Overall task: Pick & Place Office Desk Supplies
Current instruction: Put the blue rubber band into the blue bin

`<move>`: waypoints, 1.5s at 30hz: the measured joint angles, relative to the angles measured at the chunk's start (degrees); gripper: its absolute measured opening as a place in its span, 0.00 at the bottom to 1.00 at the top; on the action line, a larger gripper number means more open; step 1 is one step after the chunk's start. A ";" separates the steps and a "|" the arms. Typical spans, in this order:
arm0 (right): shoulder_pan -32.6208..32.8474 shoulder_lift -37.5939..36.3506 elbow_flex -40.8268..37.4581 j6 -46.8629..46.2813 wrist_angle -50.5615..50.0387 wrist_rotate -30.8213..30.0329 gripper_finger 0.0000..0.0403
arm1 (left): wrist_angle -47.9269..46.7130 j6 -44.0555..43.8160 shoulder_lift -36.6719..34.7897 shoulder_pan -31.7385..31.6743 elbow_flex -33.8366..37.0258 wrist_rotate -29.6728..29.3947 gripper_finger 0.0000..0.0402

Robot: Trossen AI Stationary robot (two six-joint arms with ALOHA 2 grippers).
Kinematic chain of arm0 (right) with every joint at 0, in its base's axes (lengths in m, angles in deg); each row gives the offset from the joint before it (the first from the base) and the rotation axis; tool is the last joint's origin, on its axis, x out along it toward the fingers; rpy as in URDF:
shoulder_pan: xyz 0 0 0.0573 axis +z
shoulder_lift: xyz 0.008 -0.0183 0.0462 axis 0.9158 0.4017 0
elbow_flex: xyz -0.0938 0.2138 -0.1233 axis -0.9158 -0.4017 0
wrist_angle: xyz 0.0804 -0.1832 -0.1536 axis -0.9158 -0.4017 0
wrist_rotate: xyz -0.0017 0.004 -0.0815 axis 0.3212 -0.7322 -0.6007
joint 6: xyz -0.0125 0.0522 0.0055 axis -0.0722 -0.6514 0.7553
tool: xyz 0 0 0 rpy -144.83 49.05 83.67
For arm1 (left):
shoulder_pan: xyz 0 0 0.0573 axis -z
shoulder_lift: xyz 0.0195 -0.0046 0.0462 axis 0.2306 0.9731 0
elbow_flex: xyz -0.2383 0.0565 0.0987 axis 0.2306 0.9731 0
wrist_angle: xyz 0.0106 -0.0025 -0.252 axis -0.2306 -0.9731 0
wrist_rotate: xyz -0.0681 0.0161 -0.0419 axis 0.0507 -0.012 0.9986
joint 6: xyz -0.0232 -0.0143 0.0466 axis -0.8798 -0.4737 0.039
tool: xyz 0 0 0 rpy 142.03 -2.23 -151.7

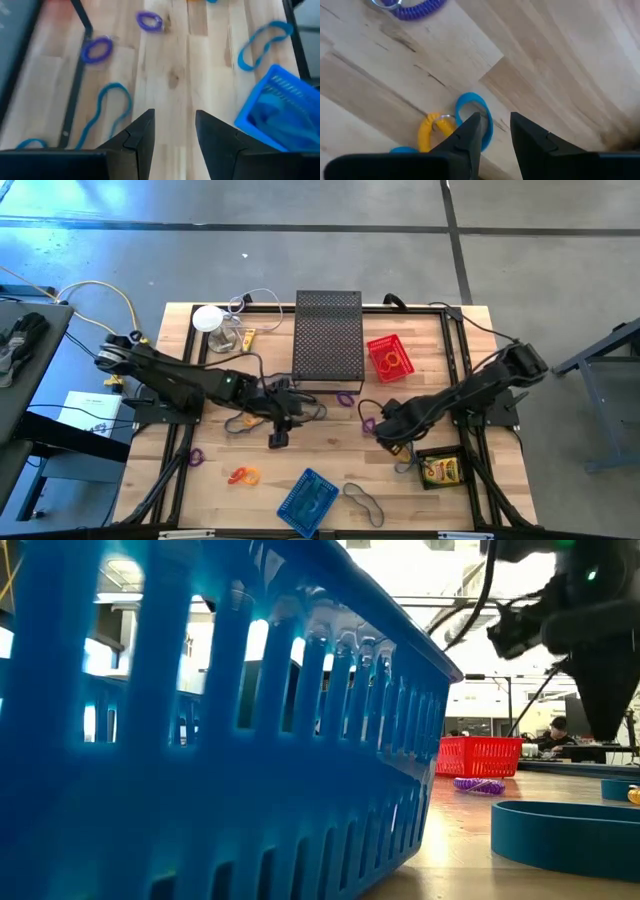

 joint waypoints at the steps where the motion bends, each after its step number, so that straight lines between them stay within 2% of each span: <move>1: -0.22 0.49 -0.10 -0.04 0.45 0.16 0.22 | -0.39 -0.01 0.16 0.42 0.05 0.62 0.34; 10: 1.04 1.42 -0.02 -3.44 4.86 2.31 0.22 | 0.13 2.88 0.52 4.94 0.07 1.95 0.34; 19: 2.02 2.22 -0.37 -5.01 1.44 1.51 0.31 | 4.21 6.33 0.52 8.25 0.07 1.73 0.34; 25: 1.04 2.25 -3.62 -5.59 1.59 2.42 0.32 | 7.19 7.17 1.01 8.70 0.07 1.71 0.34; 32: 1.11 2.26 -8.32 -3.50 7.55 3.26 0.30 | 12.09 9.49 4.17 7.72 0.04 1.55 0.34; 38: 1.11 2.16 -9.15 0.01 9.26 2.55 0.24 | 16.94 9.65 7.23 6.36 0.07 1.53 0.34; 45: 1.17 2.16 -9.13 4.60 8.45 0.43 0.02 | 21.92 9.01 8.32 6.11 0.07 1.53 0.34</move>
